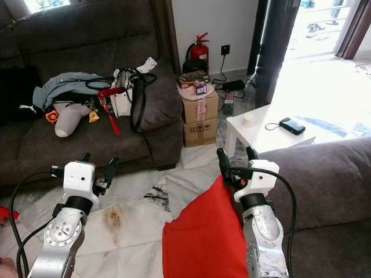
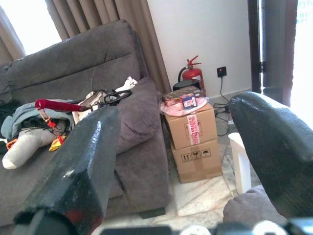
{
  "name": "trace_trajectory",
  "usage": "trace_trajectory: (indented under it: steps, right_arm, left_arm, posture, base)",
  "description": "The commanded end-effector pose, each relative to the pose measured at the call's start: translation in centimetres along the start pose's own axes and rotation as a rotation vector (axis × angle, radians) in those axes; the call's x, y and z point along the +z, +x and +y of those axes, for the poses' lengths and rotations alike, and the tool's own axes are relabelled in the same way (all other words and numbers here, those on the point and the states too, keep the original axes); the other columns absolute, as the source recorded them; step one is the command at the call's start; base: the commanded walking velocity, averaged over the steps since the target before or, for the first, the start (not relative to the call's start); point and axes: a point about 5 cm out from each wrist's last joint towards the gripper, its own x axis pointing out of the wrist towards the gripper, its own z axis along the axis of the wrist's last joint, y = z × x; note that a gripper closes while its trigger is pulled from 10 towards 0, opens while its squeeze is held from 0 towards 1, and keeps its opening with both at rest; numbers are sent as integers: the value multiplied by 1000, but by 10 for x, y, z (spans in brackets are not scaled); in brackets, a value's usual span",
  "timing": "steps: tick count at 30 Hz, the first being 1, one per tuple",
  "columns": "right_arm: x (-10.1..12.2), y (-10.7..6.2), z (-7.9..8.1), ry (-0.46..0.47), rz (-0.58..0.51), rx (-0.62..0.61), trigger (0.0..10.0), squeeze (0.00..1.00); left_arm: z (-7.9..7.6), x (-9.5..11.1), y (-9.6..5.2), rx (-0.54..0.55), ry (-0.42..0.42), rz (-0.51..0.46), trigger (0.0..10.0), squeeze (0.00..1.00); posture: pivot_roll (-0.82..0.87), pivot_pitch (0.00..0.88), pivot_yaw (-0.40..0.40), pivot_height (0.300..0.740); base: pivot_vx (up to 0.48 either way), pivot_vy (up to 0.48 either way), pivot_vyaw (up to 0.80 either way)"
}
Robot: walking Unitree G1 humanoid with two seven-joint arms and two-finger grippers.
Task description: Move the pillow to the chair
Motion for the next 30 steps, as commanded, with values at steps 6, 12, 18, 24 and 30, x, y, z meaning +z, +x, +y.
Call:
trace_trajectory:
  steps: [6, 12, 18, 24, 30]
  right_arm:
    - [-3, 3, 4, -1, 25, 6, 10000, 0]
    - [-4, 2, 3, -6, 32, 2, 10000, 0]
    - [-3, 2, 3, -9, 32, 1, 10000, 0]
    - [-2, 3, 1, -18, 37, -1, 10000, 0]
    - [-1, 4, 0, -21, 38, 0, 10000, 0]
  left_arm:
    - [5, 2, 2, 1, 14, -3, 10000, 0]
    - [4, 2, 3, -6, 15, -5, 10000, 0]
    - [3, 2, 3, -3, 15, -5, 10000, 0]
    - [7, 3, 3, 15, 21, -7, 10000, 0]
    - [8, 3, 3, 22, 23, -6, 10000, 0]
  posture:
    - [-4, 14, 105, 740]
    - [-6, 17, 104, 740]
    - [-9, 32, 98, 740]
    - [-9, 48, 89, 740]
    - [-10, 53, 85, 740]
  base:
    - [0, 0, 0]
    - [0, 0, 0]
    - [0, 0, 0]
    - [0, 0, 0]
    - [0, 0, 0]
